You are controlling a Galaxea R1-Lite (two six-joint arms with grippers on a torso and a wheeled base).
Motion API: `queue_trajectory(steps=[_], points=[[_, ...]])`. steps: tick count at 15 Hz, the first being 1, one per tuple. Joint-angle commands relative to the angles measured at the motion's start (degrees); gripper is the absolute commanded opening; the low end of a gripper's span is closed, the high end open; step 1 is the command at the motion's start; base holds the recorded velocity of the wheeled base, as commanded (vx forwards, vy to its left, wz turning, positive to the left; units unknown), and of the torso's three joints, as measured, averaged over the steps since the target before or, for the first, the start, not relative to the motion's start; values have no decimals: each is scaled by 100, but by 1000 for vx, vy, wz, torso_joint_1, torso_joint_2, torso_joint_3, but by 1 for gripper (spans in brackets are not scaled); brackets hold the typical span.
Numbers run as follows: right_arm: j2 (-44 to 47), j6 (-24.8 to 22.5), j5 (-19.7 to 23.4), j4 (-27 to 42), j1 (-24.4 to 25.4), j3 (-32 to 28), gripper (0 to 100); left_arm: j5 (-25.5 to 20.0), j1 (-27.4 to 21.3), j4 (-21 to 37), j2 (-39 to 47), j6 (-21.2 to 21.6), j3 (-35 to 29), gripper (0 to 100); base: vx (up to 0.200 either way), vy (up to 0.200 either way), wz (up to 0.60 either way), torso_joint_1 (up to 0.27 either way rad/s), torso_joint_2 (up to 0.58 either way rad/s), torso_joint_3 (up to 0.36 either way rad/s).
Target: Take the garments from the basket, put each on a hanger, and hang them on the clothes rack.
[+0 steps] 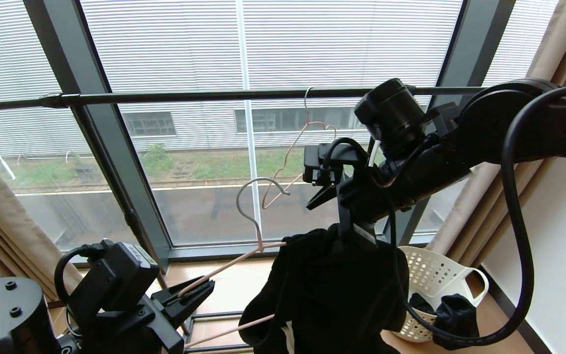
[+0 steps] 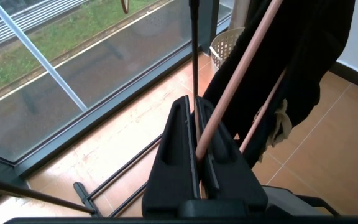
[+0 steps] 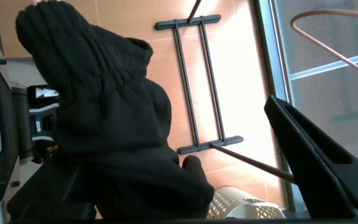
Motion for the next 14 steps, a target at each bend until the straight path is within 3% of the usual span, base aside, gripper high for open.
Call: queue_trajectory(steps=[1, 9, 13, 14], points=[[77, 15, 6, -4, 103, -33, 100, -1, 1, -6, 0, -1, 2, 0, 0, 0, 0, 0, 0, 0], [15, 15, 41, 40, 253, 116, 100, 8, 10, -6, -9, -9, -24, 0, 0, 0, 0, 0, 0, 0], [-11, 15, 340, 40, 253, 160, 100, -1, 10, -6, -53, -9, -33, 0, 0, 0, 0, 0, 0, 0], [-20, 15, 349, 49, 253, 160, 0, 8, 10, 2, -44, -18, -33, 0, 0, 0, 0, 0, 0, 0]])
